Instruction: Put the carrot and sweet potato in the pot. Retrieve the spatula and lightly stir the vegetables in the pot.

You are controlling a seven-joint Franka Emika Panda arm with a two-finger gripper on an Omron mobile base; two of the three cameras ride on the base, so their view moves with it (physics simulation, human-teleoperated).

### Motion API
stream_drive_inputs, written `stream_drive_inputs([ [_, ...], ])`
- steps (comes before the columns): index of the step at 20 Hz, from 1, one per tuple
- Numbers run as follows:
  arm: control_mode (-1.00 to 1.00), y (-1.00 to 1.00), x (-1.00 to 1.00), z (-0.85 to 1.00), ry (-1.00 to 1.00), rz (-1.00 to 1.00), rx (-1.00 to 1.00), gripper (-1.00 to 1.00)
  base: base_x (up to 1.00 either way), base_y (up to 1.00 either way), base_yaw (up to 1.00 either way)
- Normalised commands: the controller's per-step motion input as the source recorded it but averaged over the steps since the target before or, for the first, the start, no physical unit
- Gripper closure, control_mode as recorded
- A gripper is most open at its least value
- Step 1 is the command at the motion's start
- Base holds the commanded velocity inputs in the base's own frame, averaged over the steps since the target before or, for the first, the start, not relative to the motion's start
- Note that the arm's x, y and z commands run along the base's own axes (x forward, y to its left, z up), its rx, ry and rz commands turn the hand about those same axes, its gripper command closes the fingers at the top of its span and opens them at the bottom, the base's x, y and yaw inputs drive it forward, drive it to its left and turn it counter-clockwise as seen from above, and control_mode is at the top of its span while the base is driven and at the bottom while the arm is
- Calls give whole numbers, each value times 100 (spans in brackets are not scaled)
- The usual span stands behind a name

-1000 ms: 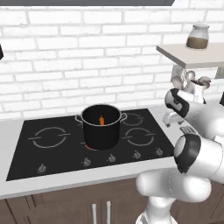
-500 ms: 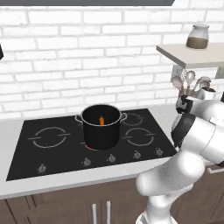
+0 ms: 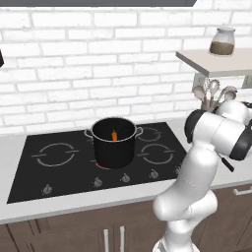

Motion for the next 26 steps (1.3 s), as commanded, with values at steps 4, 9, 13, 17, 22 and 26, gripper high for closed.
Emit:
stream_drive_inputs([
  [4,-100,-58,7,-31,0,5,0,-100,0,0,0],
  [9,-100,-4,1,-33,-2,22,0,-100,0,0,0],
  [13,-100,0,3,-33,-3,26,-1,-100,0,0,0],
  [17,-100,0,18,-41,-1,22,-6,-100,0,0,0],
  [22,-100,0,33,-29,0,16,-4,-100,0,0,0],
  [26,-100,0,26,-26,0,14,-1,-100,0,0,0],
])
